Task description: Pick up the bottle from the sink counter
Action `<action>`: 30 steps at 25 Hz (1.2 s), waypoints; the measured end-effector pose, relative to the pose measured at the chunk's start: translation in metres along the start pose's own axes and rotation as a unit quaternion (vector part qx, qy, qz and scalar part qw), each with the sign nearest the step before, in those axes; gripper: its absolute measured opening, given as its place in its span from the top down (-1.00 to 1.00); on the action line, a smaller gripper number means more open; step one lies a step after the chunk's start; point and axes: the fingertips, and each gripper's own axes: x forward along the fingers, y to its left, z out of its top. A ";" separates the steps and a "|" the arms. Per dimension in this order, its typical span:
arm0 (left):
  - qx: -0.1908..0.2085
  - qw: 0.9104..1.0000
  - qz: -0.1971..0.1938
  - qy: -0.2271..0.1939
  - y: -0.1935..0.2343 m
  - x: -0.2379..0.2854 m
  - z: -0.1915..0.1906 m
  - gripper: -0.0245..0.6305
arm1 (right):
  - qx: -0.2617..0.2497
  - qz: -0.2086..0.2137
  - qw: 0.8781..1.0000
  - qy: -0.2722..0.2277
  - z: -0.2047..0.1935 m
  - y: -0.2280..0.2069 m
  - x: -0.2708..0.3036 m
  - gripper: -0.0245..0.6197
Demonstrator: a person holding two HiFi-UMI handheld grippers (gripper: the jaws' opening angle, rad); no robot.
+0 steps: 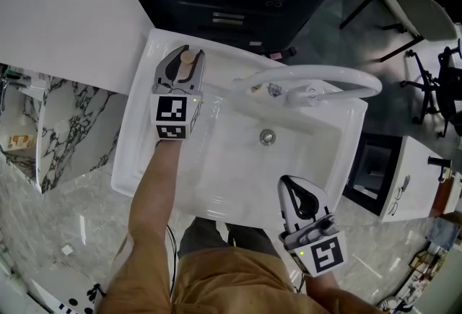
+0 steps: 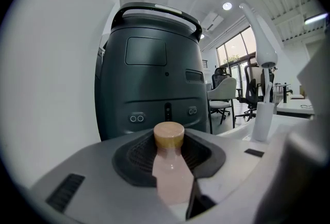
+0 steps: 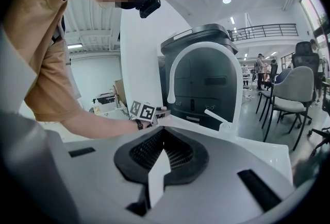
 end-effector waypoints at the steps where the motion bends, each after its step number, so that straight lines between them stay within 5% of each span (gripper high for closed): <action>1: 0.000 1.000 0.001 0.002 0.000 -0.002 0.000 0.54 | -0.001 0.001 1.000 -0.002 0.001 0.001 0.000 0.93; 30: 0.014 0.999 -0.028 -0.030 -0.026 -0.073 0.070 0.54 | -0.010 0.008 0.999 -0.052 0.035 0.023 -0.015 0.93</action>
